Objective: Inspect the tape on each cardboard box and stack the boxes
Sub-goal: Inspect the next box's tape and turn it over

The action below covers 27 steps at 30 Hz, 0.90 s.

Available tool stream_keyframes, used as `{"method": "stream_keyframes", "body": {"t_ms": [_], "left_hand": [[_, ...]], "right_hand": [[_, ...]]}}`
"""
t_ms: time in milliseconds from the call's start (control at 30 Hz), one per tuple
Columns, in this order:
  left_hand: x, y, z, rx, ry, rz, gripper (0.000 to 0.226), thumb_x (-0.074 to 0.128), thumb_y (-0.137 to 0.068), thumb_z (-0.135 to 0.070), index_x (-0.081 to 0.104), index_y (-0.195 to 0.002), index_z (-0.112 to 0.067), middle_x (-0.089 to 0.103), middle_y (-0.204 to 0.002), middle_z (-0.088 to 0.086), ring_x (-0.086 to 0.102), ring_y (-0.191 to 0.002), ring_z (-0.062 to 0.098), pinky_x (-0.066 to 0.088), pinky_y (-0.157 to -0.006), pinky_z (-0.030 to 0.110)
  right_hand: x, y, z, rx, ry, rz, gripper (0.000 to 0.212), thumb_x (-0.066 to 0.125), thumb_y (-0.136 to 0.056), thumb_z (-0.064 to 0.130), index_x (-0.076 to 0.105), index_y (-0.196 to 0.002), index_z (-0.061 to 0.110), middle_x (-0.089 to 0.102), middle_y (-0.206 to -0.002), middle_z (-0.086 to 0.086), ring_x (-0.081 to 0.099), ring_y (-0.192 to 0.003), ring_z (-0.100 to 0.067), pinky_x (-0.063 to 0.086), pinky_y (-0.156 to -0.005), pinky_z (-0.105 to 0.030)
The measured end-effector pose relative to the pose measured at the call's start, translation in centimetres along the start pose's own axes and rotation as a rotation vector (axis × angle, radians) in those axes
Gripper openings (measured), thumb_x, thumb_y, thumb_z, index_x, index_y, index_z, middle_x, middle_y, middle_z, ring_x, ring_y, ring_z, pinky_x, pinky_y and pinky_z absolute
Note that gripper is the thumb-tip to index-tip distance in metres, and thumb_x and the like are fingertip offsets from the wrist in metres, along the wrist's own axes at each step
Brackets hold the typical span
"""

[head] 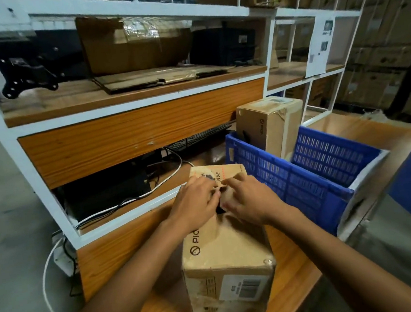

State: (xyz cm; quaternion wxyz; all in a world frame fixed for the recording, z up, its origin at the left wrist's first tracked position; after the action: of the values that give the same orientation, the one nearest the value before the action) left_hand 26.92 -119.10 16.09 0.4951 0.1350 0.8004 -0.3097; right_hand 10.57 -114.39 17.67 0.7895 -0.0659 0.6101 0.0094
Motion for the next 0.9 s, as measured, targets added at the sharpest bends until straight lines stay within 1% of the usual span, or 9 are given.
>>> {"method": "stream_keyframes", "body": {"t_ms": [100, 167, 300, 433, 500, 600, 700, 800, 900], "left_hand": [[1.4, -1.4, 1.0, -0.16, -0.059, 0.242, 0.062, 0.05, -0.1, -0.037, 0.027, -0.156, -0.022, 0.017, -0.166, 0.004, 0.009, -0.153, 0.026, 0.024, -0.119, 0.051], [1.9, -1.9, 1.0, -0.227, -0.147, 0.44, 0.075, 0.049, -0.102, -0.034, 0.004, -0.161, -0.024, -0.008, -0.168, 0.003, -0.011, -0.154, 0.025, 0.015, -0.122, 0.056], [1.5, -3.0, -0.1, -0.195, -0.278, 0.425, 0.078, 0.058, -0.093, -0.025, 0.015, -0.158, -0.023, 0.012, -0.163, 0.008, 0.008, -0.148, 0.033, 0.03, -0.113, 0.055], [0.1, -5.0, 0.7, -0.202, -0.21, 0.452, 0.059, 0.057, -0.09, -0.037, 0.038, -0.145, -0.024, 0.034, -0.148, 0.009, 0.022, -0.141, 0.033, 0.03, -0.109, 0.061], [0.0, -6.0, 1.6, -0.227, -0.115, 0.394, 0.054, 0.055, -0.091, -0.044, 0.044, -0.14, -0.024, 0.038, -0.148, 0.009, 0.024, -0.143, 0.033, 0.026, -0.112, 0.06], [1.3, -6.2, 2.6, -0.27, -0.089, 0.418, 0.078, 0.052, -0.093, -0.056, 0.018, -0.158, -0.029, 0.007, -0.167, 0.005, -0.002, -0.154, 0.031, 0.01, -0.121, 0.058], [2.8, -6.0, 2.9, -0.299, -0.176, 0.436, 0.078, 0.045, -0.098, -0.057, 0.006, -0.16, -0.031, -0.008, -0.168, 0.004, -0.014, -0.153, 0.029, 0.007, -0.122, 0.057], [2.7, -6.2, 2.9, -0.284, -0.171, 0.428, 0.078, 0.046, -0.098, -0.056, 0.005, -0.16, -0.03, -0.008, -0.168, 0.004, -0.013, -0.153, 0.029, 0.012, -0.122, 0.055], [2.3, -5.6, 3.0, -0.292, -0.05, 0.37, 0.086, 0.054, -0.092, -0.061, 0.011, -0.159, -0.028, -0.005, -0.168, 0.004, -0.01, -0.154, 0.027, 0.019, -0.121, 0.051]], "right_hand": [[2.0, -1.9, -0.5, 0.208, -0.024, 0.019, 0.077, 0.05, -0.096, 0.048, 0.014, -0.159, 0.023, 0.01, -0.167, -0.01, 0.018, -0.151, -0.036, 0.032, -0.115, -0.06], [3.1, -2.6, -0.8, 0.326, -0.085, 0.084, 0.078, 0.054, -0.098, 0.036, 0.007, -0.16, 0.024, -0.009, -0.169, -0.007, 0.013, -0.152, -0.042, 0.029, -0.115, -0.063], [3.0, -3.4, -0.2, 0.377, -0.029, 0.056, 0.074, 0.061, -0.093, 0.021, 0.022, -0.155, 0.024, -0.001, -0.169, -0.008, 0.043, -0.136, -0.04, 0.046, -0.104, -0.056], [1.1, -4.8, -1.1, 0.31, -0.05, 0.044, 0.052, 0.065, -0.088, 0.036, 0.052, -0.136, 0.022, 0.048, -0.145, -0.011, 0.054, -0.121, -0.033, 0.052, -0.097, -0.051], [0.3, -5.5, -1.7, 0.218, -0.108, -0.052, 0.044, 0.058, -0.095, 0.041, 0.057, -0.135, 0.022, 0.057, -0.136, -0.01, 0.058, -0.118, -0.028, 0.053, -0.097, -0.046], [0.9, -6.2, -2.6, 0.125, -0.103, 0.034, 0.054, 0.045, -0.103, 0.048, 0.038, -0.153, 0.028, 0.028, -0.163, -0.012, 0.026, -0.15, -0.03, 0.033, -0.116, -0.051], [2.4, -6.7, -3.2, 0.159, -0.069, 0.161, 0.057, 0.038, -0.107, 0.042, 0.019, -0.16, 0.033, -0.005, -0.169, -0.005, -0.01, -0.155, -0.027, 0.018, -0.118, -0.061], [2.4, -6.8, -3.2, 0.149, -0.067, 0.128, 0.055, 0.037, -0.107, 0.04, 0.02, -0.159, 0.034, -0.004, -0.17, -0.005, -0.009, -0.155, -0.029, 0.019, -0.118, -0.061], [2.7, -6.4, -3.8, 0.114, -0.232, 0.038, 0.052, 0.047, -0.104, 0.042, 0.038, -0.154, 0.032, 0.008, -0.169, -0.005, 0.003, -0.155, -0.029, 0.018, -0.122, -0.052]]}}
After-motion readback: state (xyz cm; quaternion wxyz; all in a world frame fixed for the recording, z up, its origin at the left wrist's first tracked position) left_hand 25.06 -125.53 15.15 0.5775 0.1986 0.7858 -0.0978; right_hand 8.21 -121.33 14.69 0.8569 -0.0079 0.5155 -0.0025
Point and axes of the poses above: each hand's wrist, its own y-axis away from the middle knuckle, its own x-axis out of the palm, z = x × y, the point moved 1 cm from there along -y, towards the middle knuckle
